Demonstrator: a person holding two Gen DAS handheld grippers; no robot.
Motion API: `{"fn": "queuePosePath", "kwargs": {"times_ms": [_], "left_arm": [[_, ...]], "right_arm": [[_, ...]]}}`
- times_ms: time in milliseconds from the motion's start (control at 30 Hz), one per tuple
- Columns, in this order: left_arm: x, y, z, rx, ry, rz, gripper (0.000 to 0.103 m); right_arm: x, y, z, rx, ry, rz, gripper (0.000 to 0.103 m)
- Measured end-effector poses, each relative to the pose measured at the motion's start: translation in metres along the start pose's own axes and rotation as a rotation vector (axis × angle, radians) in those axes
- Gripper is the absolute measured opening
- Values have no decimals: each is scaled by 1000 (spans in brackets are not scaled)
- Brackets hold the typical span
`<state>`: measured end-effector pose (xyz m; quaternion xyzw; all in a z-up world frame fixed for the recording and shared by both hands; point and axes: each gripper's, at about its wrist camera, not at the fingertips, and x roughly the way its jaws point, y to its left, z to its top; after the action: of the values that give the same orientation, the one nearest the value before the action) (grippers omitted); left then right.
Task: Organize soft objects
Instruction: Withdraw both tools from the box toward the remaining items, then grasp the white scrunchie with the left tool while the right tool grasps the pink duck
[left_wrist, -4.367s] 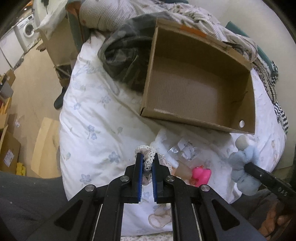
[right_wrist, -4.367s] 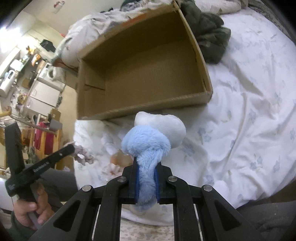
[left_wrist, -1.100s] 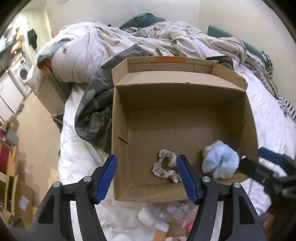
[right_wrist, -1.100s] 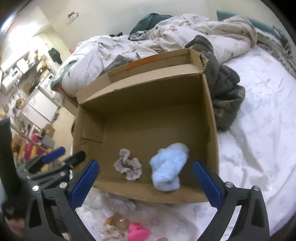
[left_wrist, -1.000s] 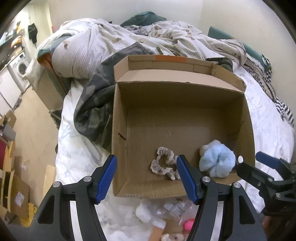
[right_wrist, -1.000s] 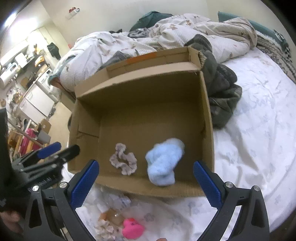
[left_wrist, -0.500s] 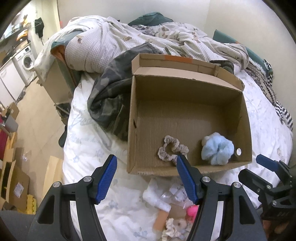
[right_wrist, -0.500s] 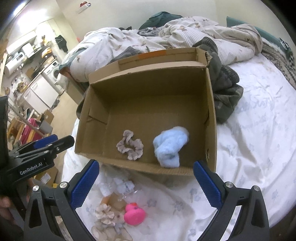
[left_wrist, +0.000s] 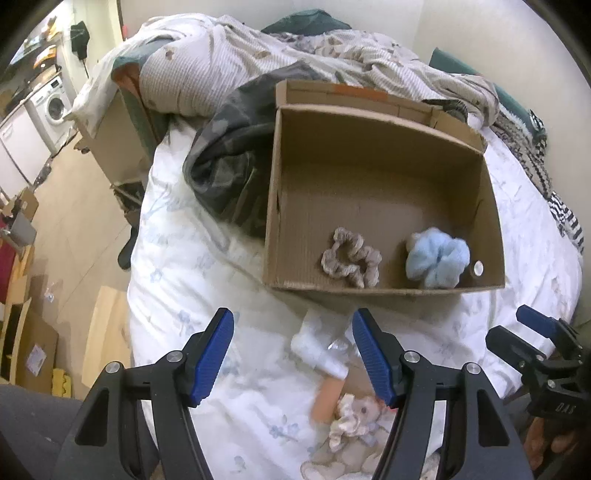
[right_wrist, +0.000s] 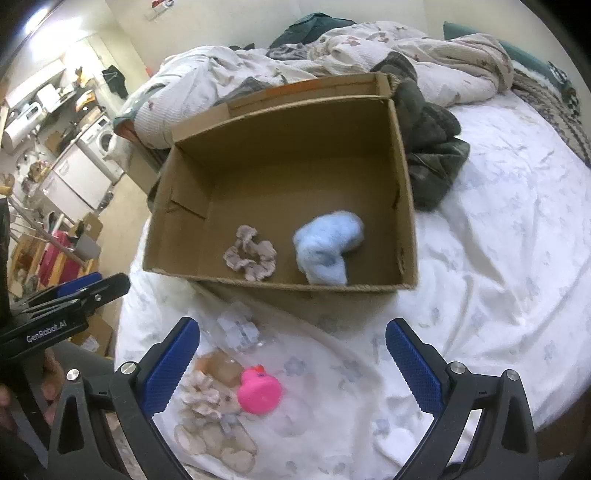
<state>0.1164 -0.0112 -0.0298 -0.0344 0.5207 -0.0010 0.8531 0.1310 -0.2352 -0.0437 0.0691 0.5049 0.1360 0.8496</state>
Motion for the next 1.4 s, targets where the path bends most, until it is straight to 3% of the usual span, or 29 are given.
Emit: {"fn": "queuePosePath", "kwargs": {"times_ms": [133, 233, 400, 500, 600, 767, 800, 900, 1033, 1133, 1167, 1233, 1367, 1400], "left_arm": [[7, 9, -10, -12, 36, 4, 64], [12, 21, -14, -35, 50, 59, 64], [19, 42, -17, -127, 95, 53, 64], [22, 48, -20, -159, 81, 44, 64], [28, 45, -24, -151, 112, 74, 64], [41, 30, -34, -129, 230, -13, 64], [43, 26, -36, -112, 245, -25, 64], [48, 7, -47, -40, 299, -39, 64], [59, -15, -59, 20, 383, -103, 62], [66, -31, -65, 68, 403, -116, 61], [68, -35, -66, 80, 405, -113, 59], [74, -40, -67, 86, 414, -118, 39], [83, -49, -67, 75, 444, -152, 20], [84, -51, -67, 76, 449, -160, 9]], "right_arm": [[1, -1, -8, 10, 15, 5, 103], [5, -2, -11, 41, 45, 48, 103], [26, -4, -14, 112, 149, 142, 103], [42, 1, -20, 109, 226, 162, 102], [61, 7, -28, 83, 304, 134, 81], [91, 23, -35, 18, 401, 113, 80], [96, 26, -36, 6, 415, 110, 75], [109, 29, -42, -3, 467, 107, 47], [106, 32, -43, -25, 463, 98, 46], [98, 23, -37, 6, 425, 95, 46], [94, 19, -35, 25, 410, 94, 46], [89, 12, -30, 56, 381, 96, 46], [84, 5, -25, 72, 354, 95, 46], [84, 5, -25, 73, 355, 95, 46]]}}
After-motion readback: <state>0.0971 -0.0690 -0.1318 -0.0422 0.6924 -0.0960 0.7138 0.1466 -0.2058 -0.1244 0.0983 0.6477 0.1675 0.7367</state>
